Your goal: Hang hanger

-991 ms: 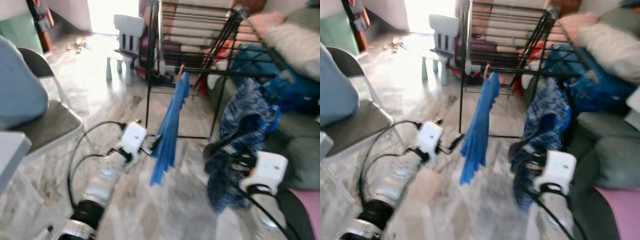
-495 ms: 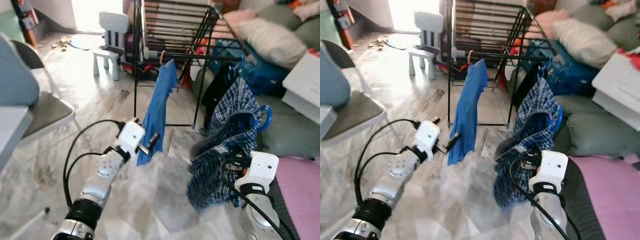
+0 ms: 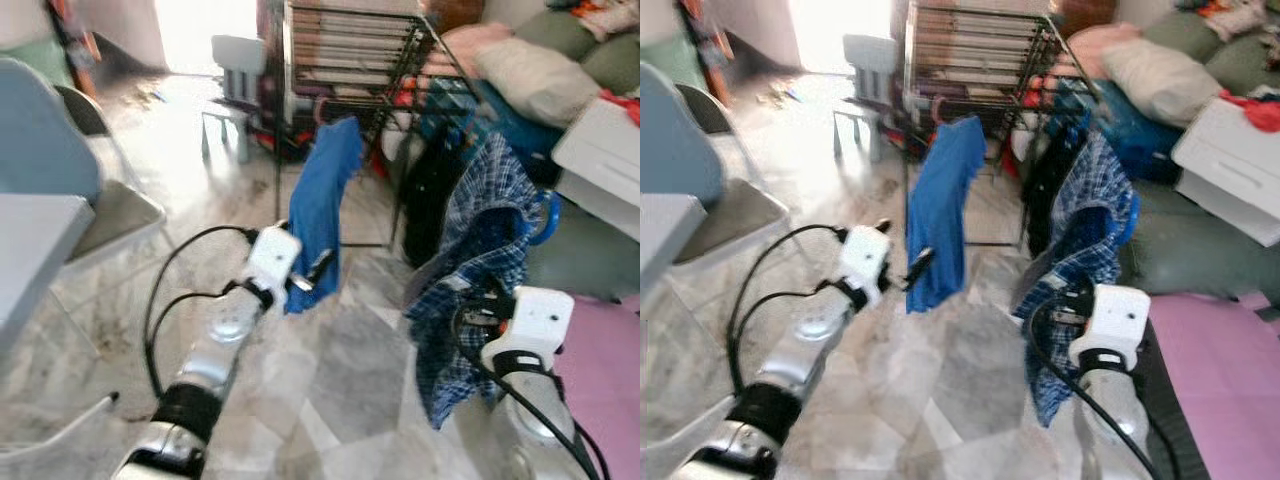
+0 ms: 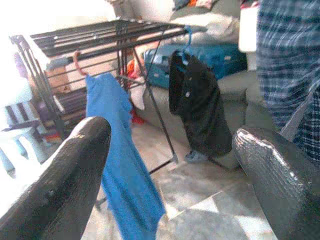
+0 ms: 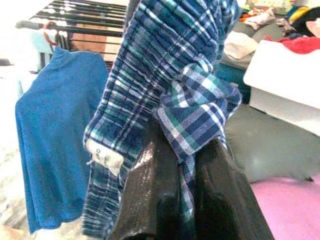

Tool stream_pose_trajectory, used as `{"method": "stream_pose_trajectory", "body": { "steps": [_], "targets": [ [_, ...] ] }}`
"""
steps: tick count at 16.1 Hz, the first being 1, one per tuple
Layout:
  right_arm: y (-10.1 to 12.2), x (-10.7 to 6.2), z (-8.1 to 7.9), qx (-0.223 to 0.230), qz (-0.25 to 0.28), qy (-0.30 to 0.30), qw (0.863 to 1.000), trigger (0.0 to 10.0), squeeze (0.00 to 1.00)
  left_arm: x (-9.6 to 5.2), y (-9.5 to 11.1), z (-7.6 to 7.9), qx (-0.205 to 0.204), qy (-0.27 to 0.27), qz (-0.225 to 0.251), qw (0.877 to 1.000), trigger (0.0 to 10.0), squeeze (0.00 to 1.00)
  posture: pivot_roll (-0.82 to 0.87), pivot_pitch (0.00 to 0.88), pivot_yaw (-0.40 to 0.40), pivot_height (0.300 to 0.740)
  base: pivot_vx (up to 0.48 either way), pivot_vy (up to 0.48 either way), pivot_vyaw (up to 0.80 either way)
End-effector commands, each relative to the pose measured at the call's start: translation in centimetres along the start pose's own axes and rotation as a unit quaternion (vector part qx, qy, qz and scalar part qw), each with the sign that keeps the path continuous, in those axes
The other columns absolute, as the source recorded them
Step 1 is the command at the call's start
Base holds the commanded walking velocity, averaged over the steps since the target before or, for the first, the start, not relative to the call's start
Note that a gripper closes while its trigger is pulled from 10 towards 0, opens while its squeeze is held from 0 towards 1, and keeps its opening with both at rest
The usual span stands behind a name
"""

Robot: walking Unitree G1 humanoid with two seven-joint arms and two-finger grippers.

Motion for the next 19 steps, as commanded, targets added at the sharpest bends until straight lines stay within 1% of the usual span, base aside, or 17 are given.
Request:
{"method": "stream_pose_trajectory", "body": {
  "steps": [1, 2, 4, 6, 8, 9, 10, 13, 15, 17, 19],
  "targets": [
    [0.6, 0.2, 0.3, 0.000, 0.014, -0.006, 1.000, 10.0, 0.00, 0.3, 0.0, -0.2, 0.006, 0.000, -0.004, 1.000, 10.0, 0.00, 0.02, 0.000, -0.092, 0.740, 0.000, 0.000, 0.43],
    [0.3, 0.0, 0.3, -0.005, 0.010, -0.007, 1.000, 10.0, 0.00, 0.3, 0.2, -0.5, 0.006, 0.003, -0.002, 1.000, 10.0, 0.00, 0.02, 0.000, -0.091, 0.740, 0.000, 0.000, 0.80],
    [0.8, 0.0, 0.0, 0.001, 0.014, -0.006, 1.000, 10.0, 0.00, 0.1, 0.2, -0.8, 0.002, 0.005, -0.003, 1.000, 10.0, 0.00, 0.01, 0.000, -0.098, 0.740, 0.000, 0.000, 0.80],
    [0.9, 0.0, -0.4, 0.003, 0.015, 0.011, 1.000, 10.0, 0.00, 0.1, -0.2, -0.9, 0.005, 0.010, -0.006, 1.000, 10.0, 0.00, 0.03, 0.000, -0.104, 0.740, 0.000, 0.000, 0.80],
    [0.7, 0.5, -0.7, 0.000, 0.015, 0.012, 1.000, 10.0, 0.00, 0.6, 0.4, -1.2, 0.006, 0.018, -0.002, 1.000, 10.0, 0.00, 0.04, 0.000, -0.072, 0.740, 0.000, 0.000, 0.80],
    [1.1, 0.8, -0.7, 0.014, 0.017, -0.004, 1.000, 10.0, 0.00, 0.6, 0.8, -1.3, 0.021, -0.001, -0.005, 1.000, 10.0, 0.00, 0.04, 0.000, -0.060, 0.740, 0.000, 0.000, 0.80],
    [1.0, 0.7, -1.0, 0.019, 0.014, -0.004, 1.000, 10.0, 0.00, 0.5, 0.8, -1.7, 0.032, -0.006, -0.010, 0.999, 10.0, 0.00, 0.04, 0.000, -0.055, 0.740, 0.000, 0.000, 0.80],
    [0.6, 0.1, -1.8, 0.023, 0.007, 0.007, 1.000, 10.0, 0.00, 0.5, 0.9, -2.3, 0.032, 0.006, -0.010, 0.999, 10.0, 0.00, 0.05, 0.000, -0.044, 0.740, 0.000, 0.000, 0.80],
    [0.5, 0.0, -1.7, 0.029, 0.004, 0.003, 1.000, 10.0, 0.00, 0.4, 0.9, -2.2, 0.029, 0.006, -0.008, 1.000, 10.0, 0.00, 0.05, 0.000, -0.036, 0.740, 0.000, 0.000, 0.80],
    [0.6, 0.3, -2.0, 0.032, 0.005, 0.002, 0.999, 10.0, 0.00, 0.2, 0.6, -2.0, 0.033, -0.006, -0.018, 0.999, 10.0, 0.00, 0.05, 0.000, -0.019, 0.740, 0.000, 0.000, 0.80],
    [0.6, 0.5, -2.2, 0.038, 0.006, 0.001, 0.999, 10.0, 0.00, 0.2, 0.6, -2.1, 0.042, -0.016, -0.021, 0.999, 10.0, 0.00, 0.07, 0.000, 0.001, 0.740, 0.000, 0.000, 0.80]
  ]
}}
Point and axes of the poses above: a point about 5 cm out from each wrist's last joint towards the gripper, its own x axis pointing out of the wrist towards the gripper, its own y axis along the axis of the wrist's last joint, z = x × y, the point moved 1 cm from there along x, pointing out of the wrist towards the gripper, and after that the axes turned 15 degrees about -x, right-handed, at the moved point
